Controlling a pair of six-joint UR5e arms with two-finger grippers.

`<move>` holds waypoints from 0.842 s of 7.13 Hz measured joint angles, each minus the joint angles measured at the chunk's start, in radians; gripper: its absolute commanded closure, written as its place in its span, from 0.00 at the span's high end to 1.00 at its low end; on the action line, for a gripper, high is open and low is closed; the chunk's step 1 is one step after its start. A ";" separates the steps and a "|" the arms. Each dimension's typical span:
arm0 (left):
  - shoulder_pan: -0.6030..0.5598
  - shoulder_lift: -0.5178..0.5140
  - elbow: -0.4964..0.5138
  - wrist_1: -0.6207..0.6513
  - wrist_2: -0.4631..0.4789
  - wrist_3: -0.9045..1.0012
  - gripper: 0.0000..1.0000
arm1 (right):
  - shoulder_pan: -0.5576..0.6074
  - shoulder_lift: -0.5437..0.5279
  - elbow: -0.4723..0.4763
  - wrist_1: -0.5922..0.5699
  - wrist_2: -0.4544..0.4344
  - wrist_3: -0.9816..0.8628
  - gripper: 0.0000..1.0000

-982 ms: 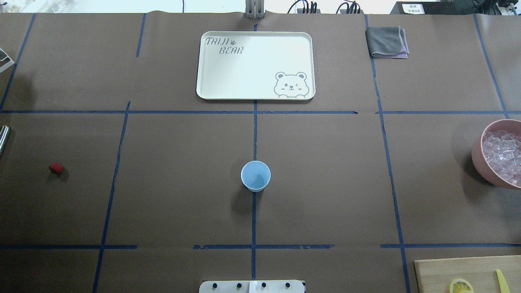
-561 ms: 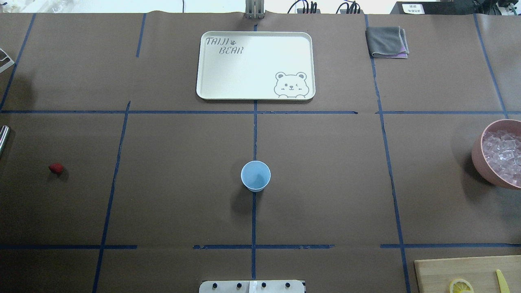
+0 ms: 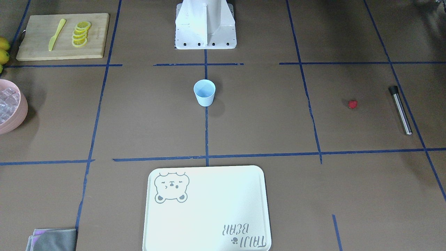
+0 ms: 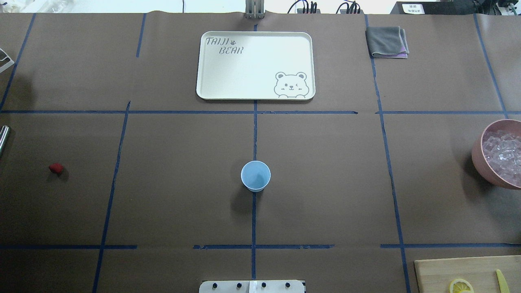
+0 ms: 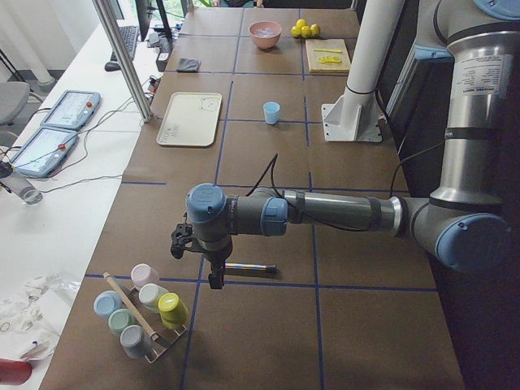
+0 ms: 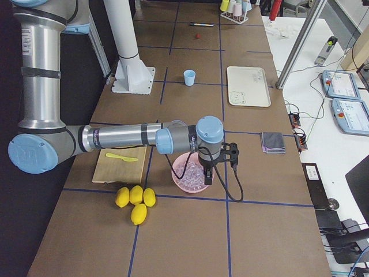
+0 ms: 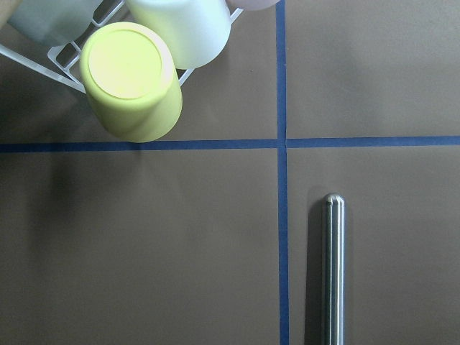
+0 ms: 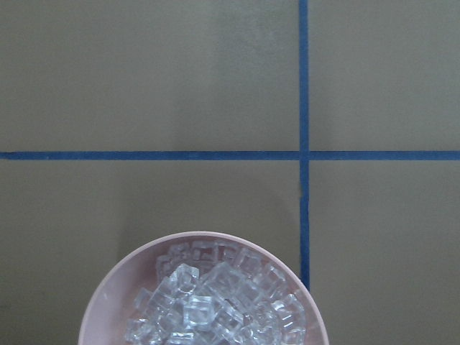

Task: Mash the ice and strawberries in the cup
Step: 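Lower the right gripper into the pink bowl of ice cubes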

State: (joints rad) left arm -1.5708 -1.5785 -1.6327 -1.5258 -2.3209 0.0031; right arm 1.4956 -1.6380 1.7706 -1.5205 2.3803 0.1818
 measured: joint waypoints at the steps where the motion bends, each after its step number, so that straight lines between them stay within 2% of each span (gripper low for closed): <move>1: 0.000 0.000 -0.001 0.001 0.000 0.000 1.00 | -0.044 0.000 0.012 0.011 -0.026 0.017 0.95; 3: 0.000 0.000 -0.006 0.001 0.000 0.000 1.00 | -0.123 0.000 0.016 0.044 -0.074 0.057 0.86; 6: 0.000 0.000 -0.017 0.001 0.000 -0.001 1.00 | -0.185 0.004 0.010 0.051 -0.083 0.104 0.79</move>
State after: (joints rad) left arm -1.5708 -1.5785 -1.6498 -1.5248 -2.3209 0.0016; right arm 1.3111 -1.6337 1.7808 -1.4697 2.2974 0.2859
